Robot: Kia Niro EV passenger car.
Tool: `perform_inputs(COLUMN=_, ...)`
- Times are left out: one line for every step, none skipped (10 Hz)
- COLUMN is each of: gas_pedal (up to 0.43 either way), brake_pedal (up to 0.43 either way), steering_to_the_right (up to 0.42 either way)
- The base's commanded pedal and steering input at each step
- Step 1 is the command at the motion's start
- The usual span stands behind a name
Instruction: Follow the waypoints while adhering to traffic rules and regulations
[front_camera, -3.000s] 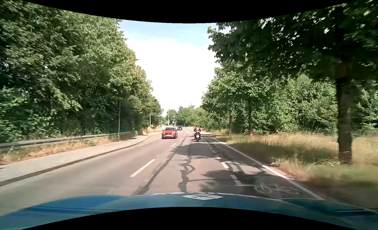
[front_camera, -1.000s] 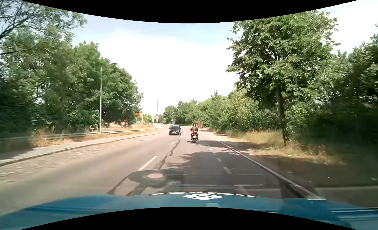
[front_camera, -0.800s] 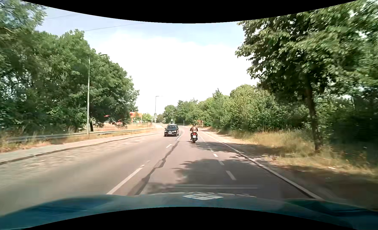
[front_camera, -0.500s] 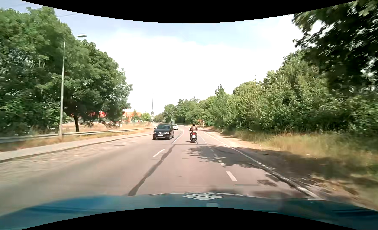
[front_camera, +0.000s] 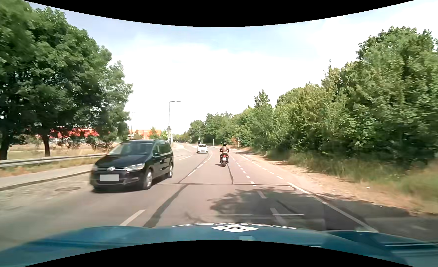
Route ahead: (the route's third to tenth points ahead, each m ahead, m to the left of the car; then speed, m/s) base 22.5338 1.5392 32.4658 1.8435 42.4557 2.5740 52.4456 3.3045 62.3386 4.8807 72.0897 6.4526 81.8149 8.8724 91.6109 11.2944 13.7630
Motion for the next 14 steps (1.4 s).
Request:
perform_inputs(gas_pedal=0.0, brake_pedal=0.0, steering_to_the_right=-0.006)
perform_inputs(gas_pedal=0.0, brake_pedal=0.0, steering_to_the_right=-0.005)
perform_inputs(gas_pedal=0.0, brake_pedal=0.0, steering_to_the_right=-0.005)
perform_inputs(gas_pedal=0.0, brake_pedal=0.0, steering_to_the_right=-0.005)
perform_inputs(gas_pedal=0.0, brake_pedal=0.0, steering_to_the_right=-0.005)
perform_inputs(gas_pedal=0.0, brake_pedal=0.0, steering_to_the_right=-0.005)
perform_inputs(gas_pedal=0.0, brake_pedal=0.024, steering_to_the_right=-0.005)
perform_inputs(gas_pedal=0.0, brake_pedal=0.073, steering_to_the_right=-0.005)
perform_inputs(gas_pedal=0.0, brake_pedal=0.128, steering_to_the_right=-0.005)
perform_inputs(gas_pedal=0.0, brake_pedal=0.146, steering_to_the_right=-0.005)
perform_inputs(gas_pedal=0.0, brake_pedal=0.146, steering_to_the_right=-0.005)
perform_inputs(gas_pedal=0.0, brake_pedal=0.128, steering_to_the_right=-0.005)
perform_inputs(gas_pedal=0.0, brake_pedal=0.116, steering_to_the_right=-0.005)
perform_inputs(gas_pedal=0.0, brake_pedal=0.116, steering_to_the_right=-0.005)
